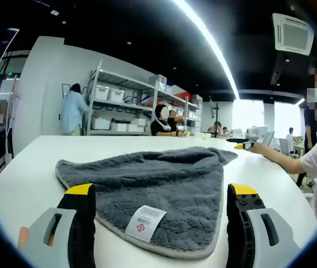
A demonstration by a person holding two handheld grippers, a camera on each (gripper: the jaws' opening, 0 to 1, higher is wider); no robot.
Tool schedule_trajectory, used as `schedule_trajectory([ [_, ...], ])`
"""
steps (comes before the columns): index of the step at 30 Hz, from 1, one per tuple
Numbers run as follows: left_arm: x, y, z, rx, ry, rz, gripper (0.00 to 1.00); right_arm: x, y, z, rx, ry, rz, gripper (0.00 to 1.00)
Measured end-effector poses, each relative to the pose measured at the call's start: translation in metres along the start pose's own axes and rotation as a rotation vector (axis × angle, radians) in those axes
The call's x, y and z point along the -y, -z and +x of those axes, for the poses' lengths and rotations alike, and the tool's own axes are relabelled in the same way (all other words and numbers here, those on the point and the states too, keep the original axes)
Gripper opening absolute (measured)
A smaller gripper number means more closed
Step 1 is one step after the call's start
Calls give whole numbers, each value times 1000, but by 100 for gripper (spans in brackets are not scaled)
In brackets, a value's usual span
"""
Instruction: Fold the towel on the table until its edges align and the towel forms a compact rectangular stack.
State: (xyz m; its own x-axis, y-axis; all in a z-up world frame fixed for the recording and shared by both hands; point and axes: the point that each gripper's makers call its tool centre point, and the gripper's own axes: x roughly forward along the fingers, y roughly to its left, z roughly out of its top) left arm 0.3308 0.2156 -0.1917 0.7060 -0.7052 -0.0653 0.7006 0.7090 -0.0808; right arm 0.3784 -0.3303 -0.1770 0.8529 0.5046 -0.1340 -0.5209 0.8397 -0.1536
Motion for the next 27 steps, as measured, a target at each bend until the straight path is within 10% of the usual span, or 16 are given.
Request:
schedule_trajectory([
  [27,12,16,3,-98,49,78,99,-34,13,-12,-94,-199,-19,97],
])
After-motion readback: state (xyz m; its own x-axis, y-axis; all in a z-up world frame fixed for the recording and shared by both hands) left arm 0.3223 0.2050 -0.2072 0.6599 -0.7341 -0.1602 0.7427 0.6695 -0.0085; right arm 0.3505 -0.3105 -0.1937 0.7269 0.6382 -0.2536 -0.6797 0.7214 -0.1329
